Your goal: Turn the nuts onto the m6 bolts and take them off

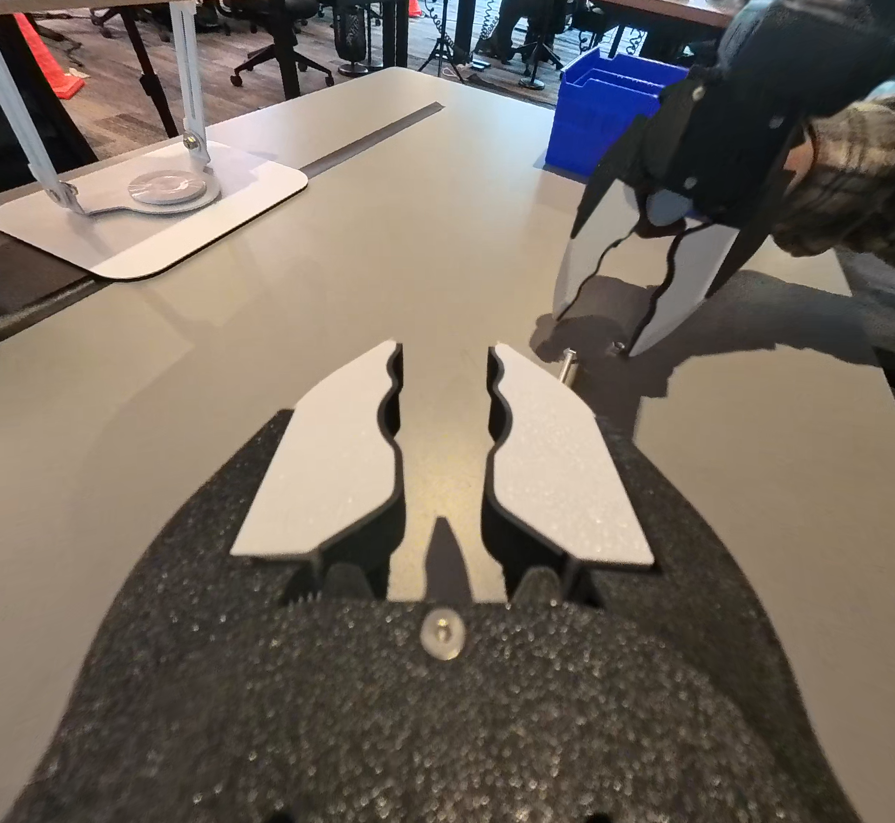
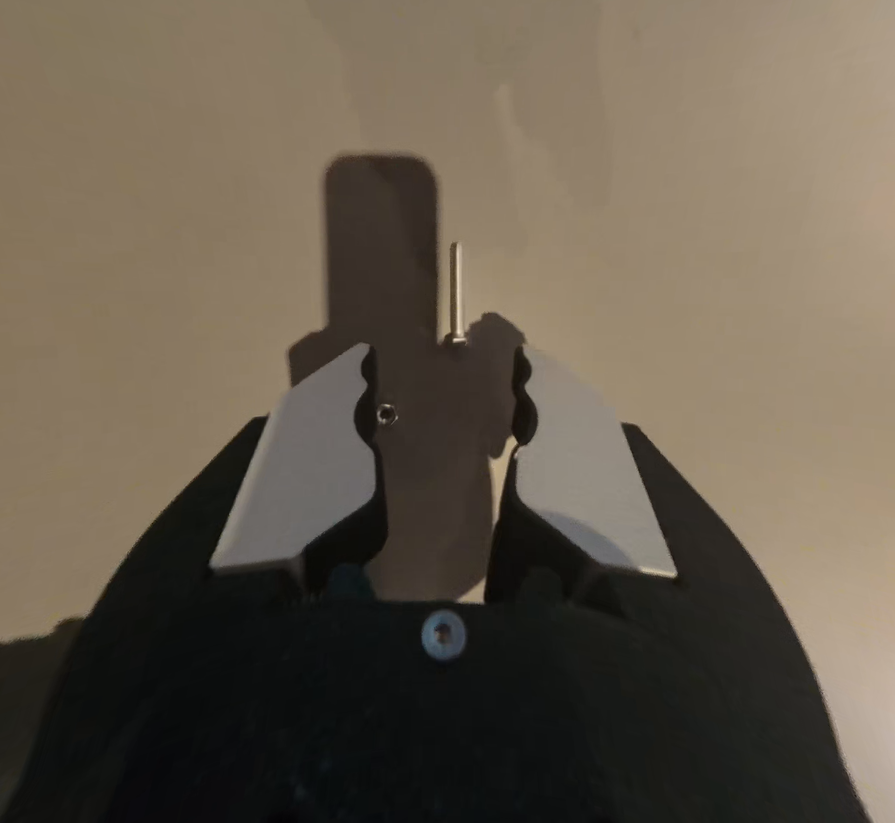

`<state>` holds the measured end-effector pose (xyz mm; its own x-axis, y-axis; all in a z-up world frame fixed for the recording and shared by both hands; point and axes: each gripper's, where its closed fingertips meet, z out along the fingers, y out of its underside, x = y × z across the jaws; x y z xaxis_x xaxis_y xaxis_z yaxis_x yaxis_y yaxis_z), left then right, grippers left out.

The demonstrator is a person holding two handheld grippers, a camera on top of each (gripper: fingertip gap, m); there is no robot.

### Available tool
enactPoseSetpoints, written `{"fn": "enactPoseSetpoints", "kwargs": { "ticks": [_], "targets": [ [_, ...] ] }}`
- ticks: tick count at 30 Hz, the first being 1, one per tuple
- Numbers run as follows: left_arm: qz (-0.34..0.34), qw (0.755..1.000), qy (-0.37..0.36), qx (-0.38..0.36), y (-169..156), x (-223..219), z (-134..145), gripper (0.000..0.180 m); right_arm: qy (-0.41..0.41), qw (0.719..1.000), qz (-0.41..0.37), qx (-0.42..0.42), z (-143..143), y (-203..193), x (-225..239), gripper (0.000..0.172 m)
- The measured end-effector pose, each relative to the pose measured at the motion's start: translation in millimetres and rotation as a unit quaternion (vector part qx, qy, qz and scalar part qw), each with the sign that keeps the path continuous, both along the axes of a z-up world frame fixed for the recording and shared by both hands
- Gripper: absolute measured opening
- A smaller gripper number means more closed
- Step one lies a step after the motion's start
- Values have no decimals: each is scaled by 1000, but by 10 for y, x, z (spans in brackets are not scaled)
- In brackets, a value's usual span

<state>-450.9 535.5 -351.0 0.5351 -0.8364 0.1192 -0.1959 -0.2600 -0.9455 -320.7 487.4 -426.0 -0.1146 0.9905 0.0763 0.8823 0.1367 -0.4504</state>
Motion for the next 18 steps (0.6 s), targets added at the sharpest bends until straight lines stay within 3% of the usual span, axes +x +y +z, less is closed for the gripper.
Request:
{"fn": "enactPoseSetpoints", "kwargs": {
  "ticks": [8,18],
  "targets": [
    [1,1000,0,-1,4,-6,-3,32,-4,1000,1,-19,-181,15,-61,34],
    [-1,1000,4,-2,-2,1,-10,32,12,1000,10,-27,-156,31,-204,30]
  ]
}}
